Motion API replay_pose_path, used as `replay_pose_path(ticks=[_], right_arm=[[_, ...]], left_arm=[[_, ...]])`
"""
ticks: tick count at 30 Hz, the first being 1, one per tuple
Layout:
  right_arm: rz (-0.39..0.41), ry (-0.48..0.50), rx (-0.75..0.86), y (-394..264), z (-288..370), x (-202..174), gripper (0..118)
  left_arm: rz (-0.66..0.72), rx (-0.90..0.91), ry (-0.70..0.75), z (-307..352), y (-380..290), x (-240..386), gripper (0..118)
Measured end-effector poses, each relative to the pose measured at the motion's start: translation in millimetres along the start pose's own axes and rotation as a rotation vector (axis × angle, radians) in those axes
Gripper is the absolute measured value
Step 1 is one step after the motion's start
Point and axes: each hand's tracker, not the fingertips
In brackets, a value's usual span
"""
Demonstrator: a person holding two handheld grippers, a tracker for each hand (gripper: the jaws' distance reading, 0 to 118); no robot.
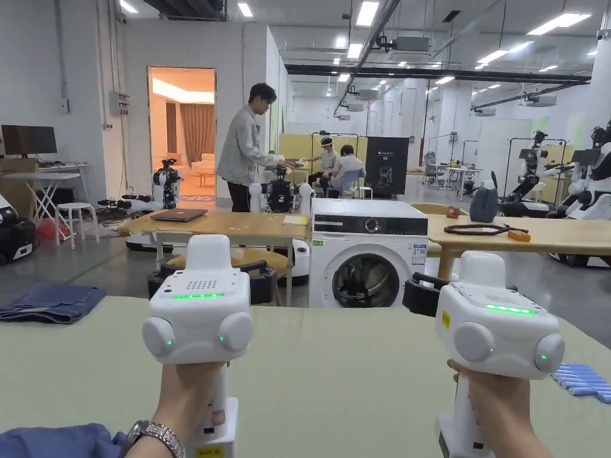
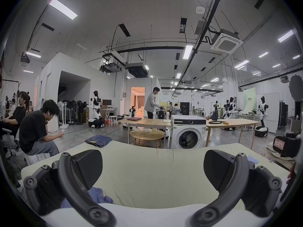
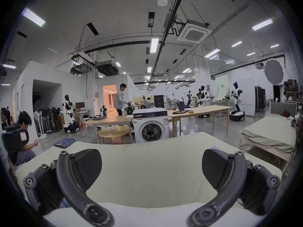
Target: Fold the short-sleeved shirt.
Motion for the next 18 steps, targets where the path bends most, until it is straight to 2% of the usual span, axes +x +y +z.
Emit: replay_pose_path(ticks=[18], right_arm=[[0.04, 0.036, 0.032, 0.6, 9.4, -6.8, 118]], left_arm=[[-0.023, 0.022, 0.006, 5.7, 2.3, 2.1, 118]])
